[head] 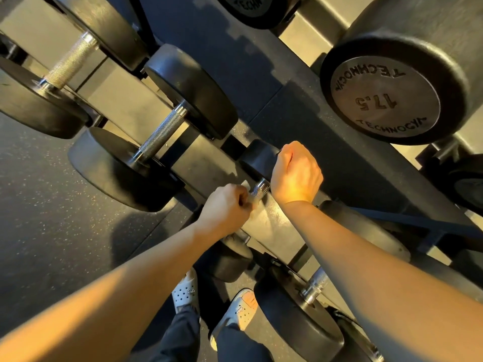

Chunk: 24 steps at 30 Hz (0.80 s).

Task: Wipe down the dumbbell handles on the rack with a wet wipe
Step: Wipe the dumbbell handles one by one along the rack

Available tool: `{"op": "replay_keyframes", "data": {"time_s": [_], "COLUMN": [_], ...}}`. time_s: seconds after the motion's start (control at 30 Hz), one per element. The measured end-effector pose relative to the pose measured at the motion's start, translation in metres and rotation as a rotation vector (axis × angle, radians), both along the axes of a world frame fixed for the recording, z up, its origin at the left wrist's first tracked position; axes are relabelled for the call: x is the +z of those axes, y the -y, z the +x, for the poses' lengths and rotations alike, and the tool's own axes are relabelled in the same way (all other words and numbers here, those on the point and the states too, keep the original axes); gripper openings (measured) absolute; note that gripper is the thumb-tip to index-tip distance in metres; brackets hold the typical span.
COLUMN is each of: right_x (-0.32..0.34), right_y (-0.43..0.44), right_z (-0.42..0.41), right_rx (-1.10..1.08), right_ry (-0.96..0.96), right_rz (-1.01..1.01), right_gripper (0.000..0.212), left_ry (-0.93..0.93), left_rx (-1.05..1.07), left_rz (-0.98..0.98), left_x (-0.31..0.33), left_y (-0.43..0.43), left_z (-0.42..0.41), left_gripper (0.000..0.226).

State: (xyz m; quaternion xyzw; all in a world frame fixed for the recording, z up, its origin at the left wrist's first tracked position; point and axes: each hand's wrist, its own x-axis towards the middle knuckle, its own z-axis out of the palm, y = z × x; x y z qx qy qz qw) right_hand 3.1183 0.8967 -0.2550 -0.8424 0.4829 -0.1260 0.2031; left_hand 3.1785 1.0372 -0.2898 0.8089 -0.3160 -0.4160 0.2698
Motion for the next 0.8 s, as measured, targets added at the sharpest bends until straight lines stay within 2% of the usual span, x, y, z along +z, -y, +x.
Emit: {"op": "replay_keyframes", "data": {"time_s": [0.03,0.17,0.33,0.4,0.47,0.57,0.63,0.73,0.8], "right_x": [-0.001,-0.002,-0.001,0.004,0.016,0.036,0.039,0.017,0.004], "right_y": [0.0,0.0,0.0,-0.001,-0.005,-0.042,-0.077,-0.103,-0.1], "right_z": [0.0,-0.001,-0.002,-0.002,-0.012,-0.053,-0.076,-0.088,-0.085], "right_rx": [-0.006,-0.023,-0.017,-0.004,-0.004,-0.03,-0.068,-0.136,-0.339], "right_ry": [-0.005,0.045,0.067,0.073,0.126,0.273,0.372,0.447,0.534], "right_rz": [-0.001,-0.019,-0.011,0.039,0.095,0.041,0.252,0.594,0.833], "right_gripper": [0.037,0.036,0.032,0.028,0.019,0.018,0.015,0.02,0.015], "left_ry": [0.065,0.22,0.22,0.15,0.061,-0.105,-0.314,-0.632,-0.613], "left_rx": [-0.074,-0.379,-0.468,-0.346,-0.079,0.219,0.311,0.424,0.498], "left_rz": [0.01,0.138,0.319,0.301,0.172,-0.009,-0.068,-0.061,-0.065], "left_x": [0.001,0.007,0.015,0.018,0.022,0.036,0.05,0.065,0.063], "left_y": [-0.003,-0.012,-0.013,-0.013,-0.012,-0.01,-0.007,-0.007,-0.014], "left_z": [0.002,0.007,0.007,0.005,-0.001,-0.011,-0.02,-0.024,-0.023], "left_gripper": [0.006,0.005,0.025,0.023,0.022,0.025,0.023,0.018,0.022]}}
